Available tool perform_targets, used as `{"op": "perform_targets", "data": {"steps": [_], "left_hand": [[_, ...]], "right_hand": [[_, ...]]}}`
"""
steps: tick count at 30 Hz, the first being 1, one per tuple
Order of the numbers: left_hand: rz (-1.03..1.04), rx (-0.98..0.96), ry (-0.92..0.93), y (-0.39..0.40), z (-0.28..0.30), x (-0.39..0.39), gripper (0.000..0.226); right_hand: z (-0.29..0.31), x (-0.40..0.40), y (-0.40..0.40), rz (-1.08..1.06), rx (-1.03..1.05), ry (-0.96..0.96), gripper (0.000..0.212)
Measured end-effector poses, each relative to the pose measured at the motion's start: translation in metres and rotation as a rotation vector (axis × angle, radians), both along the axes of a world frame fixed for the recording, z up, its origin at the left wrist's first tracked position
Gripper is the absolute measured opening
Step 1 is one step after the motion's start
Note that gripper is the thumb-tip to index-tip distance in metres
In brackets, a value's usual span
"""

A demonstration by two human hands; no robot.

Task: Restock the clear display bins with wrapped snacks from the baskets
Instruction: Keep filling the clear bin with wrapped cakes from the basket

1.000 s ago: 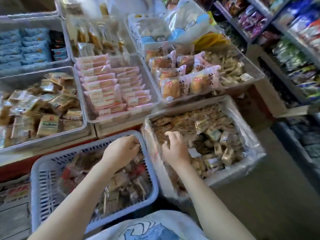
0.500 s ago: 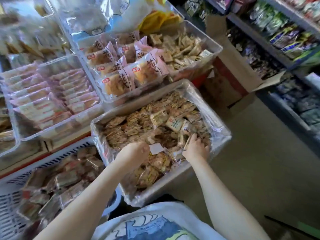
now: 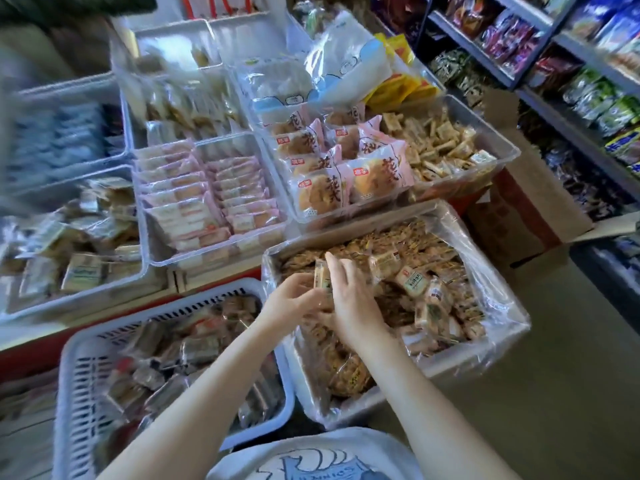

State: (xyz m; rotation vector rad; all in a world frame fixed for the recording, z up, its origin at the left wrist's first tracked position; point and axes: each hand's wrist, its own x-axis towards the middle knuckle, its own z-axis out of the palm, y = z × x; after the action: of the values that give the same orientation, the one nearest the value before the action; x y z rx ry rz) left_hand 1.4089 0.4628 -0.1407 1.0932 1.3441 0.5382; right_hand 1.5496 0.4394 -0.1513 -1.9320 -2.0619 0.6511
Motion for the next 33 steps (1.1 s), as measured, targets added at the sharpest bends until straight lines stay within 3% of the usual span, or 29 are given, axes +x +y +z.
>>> {"op": "perform_targets", "data": {"steps": [3, 8, 14, 18, 22, 24, 26, 29, 33], "left_hand": [[0.071, 0.021, -0.017, 0.002, 0.002, -0.062, 0.029], [0.339, 0.16, 0.238, 0.005, -0.006, -0.195, 0.036], [0.598, 0.276, 0.354, 0.016, 0.004, -0.346, 0.023], [0.654, 0.427, 0.434, 0.045, 0.008, -0.404, 0.027], [0.603, 0.68, 0.665, 0.087, -0.004, -0.433, 0.027], [0.556, 0.715, 0.732, 0.108, -0.01, -0.436, 0.029], [0.447, 0.66, 0.759, 0.129, -0.018, -0.437, 0.044], [0.044, 0.462, 0.934, 0.148, -0.034, -0.435, 0.081], [-0.061, 0.416, 1.011, 0.153, -0.038, -0.434, 0.086]], "right_hand": [[0.002, -0.06, 0.014, 0.123, 0.012, -0.034, 0.1], [-0.001, -0.168, 0.047, 0.291, -0.077, -0.093, 0.106], [-0.014, -0.289, 0.09, 0.346, -0.118, -0.117, 0.077], [-0.026, -0.339, 0.104, 0.353, -0.151, -0.276, 0.069], [-0.034, -0.343, 0.101, 0.374, -0.147, -0.44, 0.074], [-0.035, -0.342, 0.101, 0.374, -0.159, -0.454, 0.074], [-0.035, -0.342, 0.103, 0.369, -0.182, -0.465, 0.073], [-0.035, -0.345, 0.105, 0.368, -0.189, -0.486, 0.073], [-0.036, -0.345, 0.104, 0.374, -0.177, -0.484, 0.073]]}}
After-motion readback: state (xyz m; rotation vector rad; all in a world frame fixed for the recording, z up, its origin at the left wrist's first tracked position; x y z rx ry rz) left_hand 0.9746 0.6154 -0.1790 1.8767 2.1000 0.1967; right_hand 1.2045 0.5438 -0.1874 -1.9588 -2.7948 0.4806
